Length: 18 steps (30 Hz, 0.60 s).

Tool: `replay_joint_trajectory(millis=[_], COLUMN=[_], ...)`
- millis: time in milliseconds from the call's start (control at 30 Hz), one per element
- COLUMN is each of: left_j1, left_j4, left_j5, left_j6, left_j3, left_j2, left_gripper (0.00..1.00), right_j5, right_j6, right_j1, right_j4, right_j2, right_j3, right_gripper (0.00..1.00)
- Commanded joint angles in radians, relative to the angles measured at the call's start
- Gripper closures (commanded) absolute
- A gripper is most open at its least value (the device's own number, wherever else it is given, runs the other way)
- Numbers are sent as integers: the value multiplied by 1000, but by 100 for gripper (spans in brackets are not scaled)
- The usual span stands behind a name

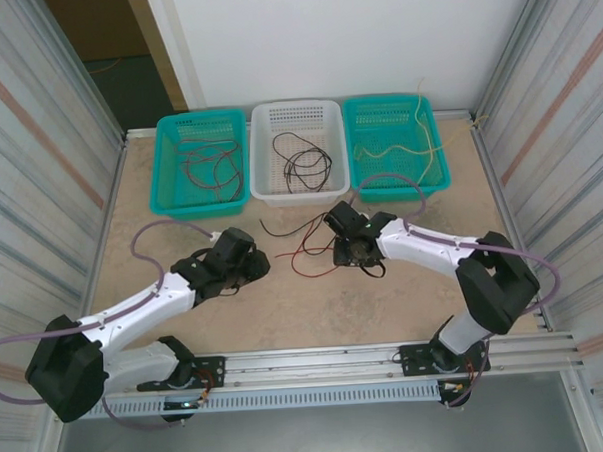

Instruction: Untangle the cables

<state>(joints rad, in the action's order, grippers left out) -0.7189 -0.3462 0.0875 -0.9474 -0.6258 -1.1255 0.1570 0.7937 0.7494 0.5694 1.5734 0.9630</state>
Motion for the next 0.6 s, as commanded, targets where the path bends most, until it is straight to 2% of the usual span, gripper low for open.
replay_joint_trajectory(millis=[0, 167, 433, 567], left_j1=[5, 6, 6, 6], left_j4=[9, 1, -21, -62], left_j5=[-12, 1, 19, 61], left_j6=[9, 37, 75, 117], left_j3=[11, 6, -13, -48], left_j2=[33, 66, 106, 125], left_gripper=[53, 52, 52, 51], right_j5=[-20, -44, 13, 42], right_j6=[79, 101, 130, 146], right_j1=[1, -3, 14, 27], right_j4=[-53, -83, 12, 55], right_j2=[47, 124, 196, 219], right_j3=[37, 64, 119, 125], right_gripper=[52, 59, 63, 65])
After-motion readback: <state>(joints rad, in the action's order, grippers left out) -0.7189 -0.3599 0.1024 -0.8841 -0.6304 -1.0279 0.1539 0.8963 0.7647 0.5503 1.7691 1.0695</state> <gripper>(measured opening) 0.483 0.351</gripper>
